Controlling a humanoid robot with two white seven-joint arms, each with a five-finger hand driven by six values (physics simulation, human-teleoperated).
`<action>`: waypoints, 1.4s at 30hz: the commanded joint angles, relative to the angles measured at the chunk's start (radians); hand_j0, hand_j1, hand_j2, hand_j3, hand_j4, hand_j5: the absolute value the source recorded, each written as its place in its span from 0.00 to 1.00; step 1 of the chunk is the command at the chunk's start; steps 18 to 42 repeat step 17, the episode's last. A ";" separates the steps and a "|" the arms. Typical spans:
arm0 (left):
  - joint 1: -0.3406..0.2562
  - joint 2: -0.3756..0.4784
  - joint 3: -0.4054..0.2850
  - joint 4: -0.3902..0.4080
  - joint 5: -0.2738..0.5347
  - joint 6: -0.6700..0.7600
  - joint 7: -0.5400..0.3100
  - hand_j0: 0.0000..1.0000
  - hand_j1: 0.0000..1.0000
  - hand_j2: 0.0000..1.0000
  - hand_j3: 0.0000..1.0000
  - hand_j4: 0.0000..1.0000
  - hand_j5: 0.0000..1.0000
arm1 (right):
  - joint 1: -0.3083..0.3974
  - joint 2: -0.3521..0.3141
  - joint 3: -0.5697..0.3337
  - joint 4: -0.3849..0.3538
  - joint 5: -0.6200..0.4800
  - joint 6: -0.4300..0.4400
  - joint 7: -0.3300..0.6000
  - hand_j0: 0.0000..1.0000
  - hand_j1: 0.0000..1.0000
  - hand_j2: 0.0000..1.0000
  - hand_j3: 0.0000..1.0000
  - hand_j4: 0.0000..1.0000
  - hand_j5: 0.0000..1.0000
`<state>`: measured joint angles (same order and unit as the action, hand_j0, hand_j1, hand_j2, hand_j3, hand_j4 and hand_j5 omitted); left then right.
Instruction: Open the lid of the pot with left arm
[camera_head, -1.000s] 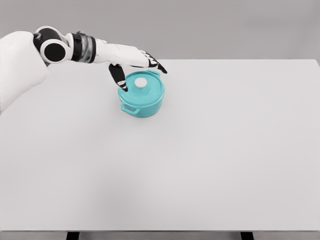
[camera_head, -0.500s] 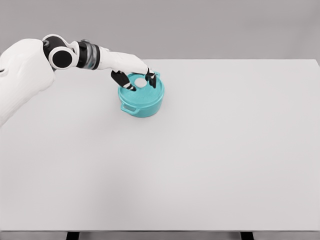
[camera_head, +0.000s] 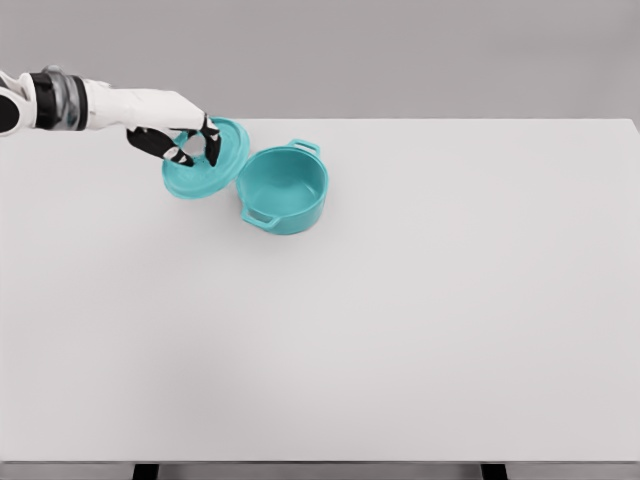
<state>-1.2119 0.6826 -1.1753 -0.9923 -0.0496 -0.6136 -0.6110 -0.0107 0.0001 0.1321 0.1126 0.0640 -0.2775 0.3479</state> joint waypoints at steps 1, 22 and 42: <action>0.005 0.090 0.005 -0.011 0.011 0.003 0.000 0.43 0.43 0.43 0.43 0.43 0.43 | 0.000 0.000 0.000 0.001 0.000 0.000 0.000 1.00 1.00 1.00 1.00 1.00 1.00; 0.374 0.439 0.418 -0.503 0.174 0.003 0.000 1.00 1.00 1.00 1.00 1.00 1.00 | 0.000 0.000 0.000 -0.001 0.000 0.000 0.000 1.00 1.00 1.00 1.00 1.00 1.00; 0.374 0.439 0.418 -0.503 0.174 0.003 0.000 1.00 1.00 1.00 1.00 1.00 1.00 | 0.000 0.000 0.000 -0.001 0.000 0.000 0.000 1.00 1.00 1.00 1.00 1.00 1.00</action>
